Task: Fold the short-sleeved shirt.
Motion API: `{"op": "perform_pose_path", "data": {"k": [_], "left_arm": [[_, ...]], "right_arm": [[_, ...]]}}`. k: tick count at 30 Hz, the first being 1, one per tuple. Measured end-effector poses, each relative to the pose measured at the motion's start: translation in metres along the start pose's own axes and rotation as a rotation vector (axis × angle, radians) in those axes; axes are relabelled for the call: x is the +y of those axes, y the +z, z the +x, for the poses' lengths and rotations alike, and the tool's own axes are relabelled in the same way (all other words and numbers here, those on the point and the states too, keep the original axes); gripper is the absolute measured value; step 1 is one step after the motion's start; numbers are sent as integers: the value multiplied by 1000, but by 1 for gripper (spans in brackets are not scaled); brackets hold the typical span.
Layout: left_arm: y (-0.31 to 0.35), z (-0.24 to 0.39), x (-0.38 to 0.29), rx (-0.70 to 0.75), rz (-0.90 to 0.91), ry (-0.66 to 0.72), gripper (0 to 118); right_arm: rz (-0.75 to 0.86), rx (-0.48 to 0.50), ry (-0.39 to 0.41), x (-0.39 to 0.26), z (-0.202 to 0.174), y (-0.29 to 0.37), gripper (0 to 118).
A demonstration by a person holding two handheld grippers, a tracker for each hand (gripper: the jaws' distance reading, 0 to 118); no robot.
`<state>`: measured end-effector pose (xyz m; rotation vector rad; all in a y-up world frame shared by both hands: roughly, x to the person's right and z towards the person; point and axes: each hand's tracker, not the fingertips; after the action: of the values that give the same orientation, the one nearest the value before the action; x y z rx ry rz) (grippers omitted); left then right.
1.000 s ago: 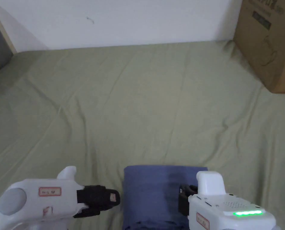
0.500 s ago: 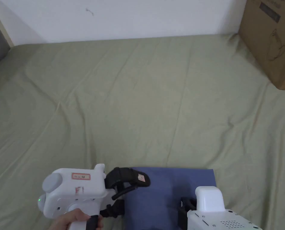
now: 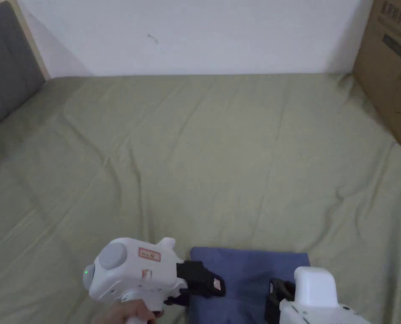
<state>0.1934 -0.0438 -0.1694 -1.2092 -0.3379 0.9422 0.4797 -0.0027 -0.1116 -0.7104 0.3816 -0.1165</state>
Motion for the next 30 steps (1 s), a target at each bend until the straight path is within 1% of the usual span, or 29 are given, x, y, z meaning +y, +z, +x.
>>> {"op": "perform_pose_path", "data": {"k": [4,5,8,9,11,12,13,14,15,18,19,21,23,25,27,28,29,30], "left_arm": [[17,2,0,-36,19,-29,26],[28,9,-6,-27,43,-14,26],[64,9,-3,2,78,-74,26],[77,0,1,35,90,-98,26],[107,-12,7,112,119,-79,26],[124,-18,12,165,123,-93,26],[137,-38,28,200,137,-92,26],[154,-50,37,238,151,-99,26],[170,-58,43,295,159,-124,26],[217,-74,54,409,198,-118,26],[231,-82,59,430,218,-109,26],[257,-93,67,509,230,-152,26],[279,-107,78,603,247,-161,26],[296,-121,88,681,270,-137,26],[307,-129,91,826,384,-117,25],[310,-132,95,867,386,-129,25],[312,-138,99,905,370,-153,25],[313,-146,105,935,362,-168,25]], "right_arm": [[47,-1,-24,14,-8,21,0],[54,-7,-26,16,-10,28,0],[89,-10,-33,21,-13,47,0],[103,-15,-33,23,-16,53,0],[144,-41,-21,28,-24,64,0],[175,-60,13,31,-31,70,0],[206,-59,39,33,-38,75,0],[236,-69,56,36,-45,81,0],[275,-78,48,38,-53,88,0],[346,-68,16,45,-71,101,0],[367,-64,12,47,-76,104,0],[396,-77,23,53,-89,106,0],[426,-108,61,58,-103,102,0],[434,-111,96,62,-115,96,0],[433,-113,112,67,-125,87,0],[433,-123,124,68,-130,85,0],[434,-137,147,70,-134,82,0],[434,-144,192,73,-138,79,0]]}}
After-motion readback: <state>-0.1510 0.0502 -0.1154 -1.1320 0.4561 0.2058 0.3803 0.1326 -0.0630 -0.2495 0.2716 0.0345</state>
